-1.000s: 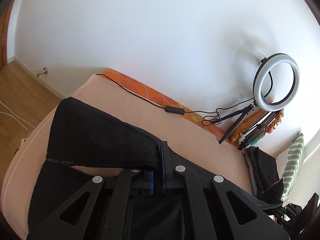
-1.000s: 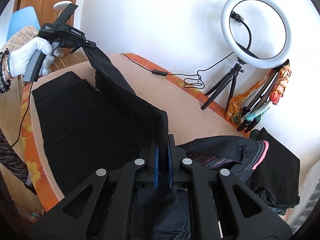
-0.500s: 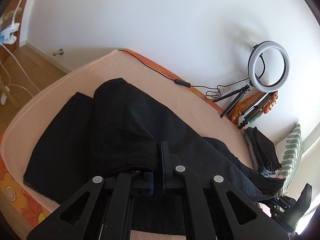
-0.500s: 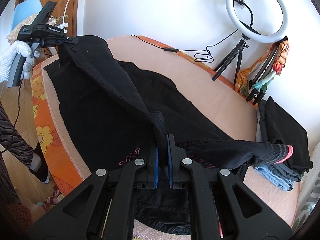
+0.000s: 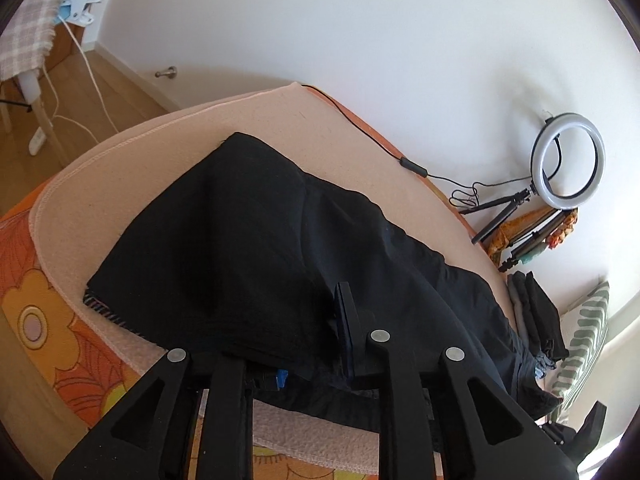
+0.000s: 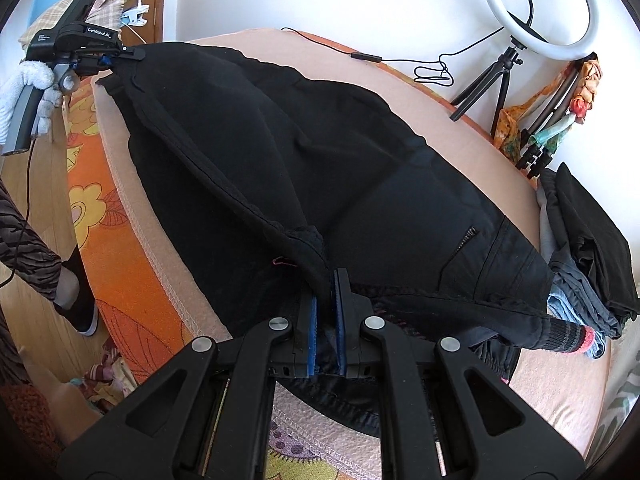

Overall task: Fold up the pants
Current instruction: 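Lift the hem with the right tool and fold it over toward the waistband, then lower the folded hem onto the trousers and open the right tool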

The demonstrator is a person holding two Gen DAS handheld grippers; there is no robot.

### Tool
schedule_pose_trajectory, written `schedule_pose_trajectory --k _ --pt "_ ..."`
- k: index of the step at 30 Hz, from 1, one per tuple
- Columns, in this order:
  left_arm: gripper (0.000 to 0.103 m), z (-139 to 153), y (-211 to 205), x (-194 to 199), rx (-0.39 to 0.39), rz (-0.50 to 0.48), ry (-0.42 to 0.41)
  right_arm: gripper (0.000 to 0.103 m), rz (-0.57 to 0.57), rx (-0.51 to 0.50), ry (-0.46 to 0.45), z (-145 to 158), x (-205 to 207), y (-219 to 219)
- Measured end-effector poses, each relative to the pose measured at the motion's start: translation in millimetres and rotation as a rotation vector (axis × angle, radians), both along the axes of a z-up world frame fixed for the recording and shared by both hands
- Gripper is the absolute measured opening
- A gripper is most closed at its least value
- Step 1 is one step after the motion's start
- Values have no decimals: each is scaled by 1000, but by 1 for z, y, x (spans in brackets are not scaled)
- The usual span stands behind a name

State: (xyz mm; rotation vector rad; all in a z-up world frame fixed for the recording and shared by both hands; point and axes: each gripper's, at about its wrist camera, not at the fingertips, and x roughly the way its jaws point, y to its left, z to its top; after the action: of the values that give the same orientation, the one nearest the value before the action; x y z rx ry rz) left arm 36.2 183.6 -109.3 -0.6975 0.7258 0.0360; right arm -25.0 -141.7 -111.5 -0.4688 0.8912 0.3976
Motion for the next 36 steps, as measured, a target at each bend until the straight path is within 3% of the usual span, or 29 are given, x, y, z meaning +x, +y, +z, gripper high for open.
schedule_pose_trajectory --k 3,8,16,23,29,33,36 --pt "24 -5 17 0 -10 71 31 8 -5 1 -4 0 0 0" --pt "24 -11 35 -5 16 141 63 8 -2 -5 -6 -3 -1 1" --pt "24 -6 36 -11 216 159 118 8 -13 9 13 -3 4 -1" --pt "24 21 30 -16 348 188 74 9 -11 2 26 -7 3 0" --pt "26 54 -15 -3 370 25 -20 16 -16 47 57 -3 -4 -8" --pt "33 62 -64 14 357 -172 -49 29 -38 95 72 4 -17 -17" --pt "37 59 -103 28 327 -344 -35 31 -75 185 87 14 -26 -30"
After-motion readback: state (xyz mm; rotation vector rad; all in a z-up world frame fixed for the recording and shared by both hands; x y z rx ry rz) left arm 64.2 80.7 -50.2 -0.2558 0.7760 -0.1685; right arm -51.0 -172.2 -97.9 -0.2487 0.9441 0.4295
